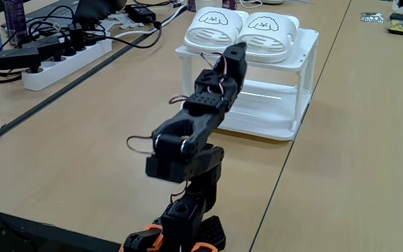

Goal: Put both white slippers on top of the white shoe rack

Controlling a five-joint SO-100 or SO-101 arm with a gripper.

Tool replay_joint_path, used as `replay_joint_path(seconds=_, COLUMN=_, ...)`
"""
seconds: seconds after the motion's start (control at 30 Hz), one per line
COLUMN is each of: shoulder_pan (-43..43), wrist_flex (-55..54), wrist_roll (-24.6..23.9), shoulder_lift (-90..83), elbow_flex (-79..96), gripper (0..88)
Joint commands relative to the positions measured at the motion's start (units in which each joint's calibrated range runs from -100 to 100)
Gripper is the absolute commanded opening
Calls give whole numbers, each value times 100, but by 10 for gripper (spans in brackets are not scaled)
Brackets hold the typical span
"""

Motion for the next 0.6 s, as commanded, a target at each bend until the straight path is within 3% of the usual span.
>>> replay_joint_path(seconds=0.0, shoulder_pan=439, wrist_flex=-1010, wrist_roll=42, shoulder_lift=-910, elbow_flex=48, gripper=8)
replay_joint_path(seconds=0.27, shoulder_pan=1039, wrist_flex=-1622, wrist_roll=42, shoulder_lift=-3266, elbow_flex=905, gripper=8)
replay_joint_path(seconds=0.43, shoulder_pan=858, wrist_flex=-3098, wrist_roll=42, shoulder_lift=-3173, elbow_flex=1139, gripper=8)
replay_joint_path(seconds=0.57, shoulder_pan=652, wrist_flex=-4935, wrist_roll=42, shoulder_lift=-3165, elbow_flex=1590, gripper=8)
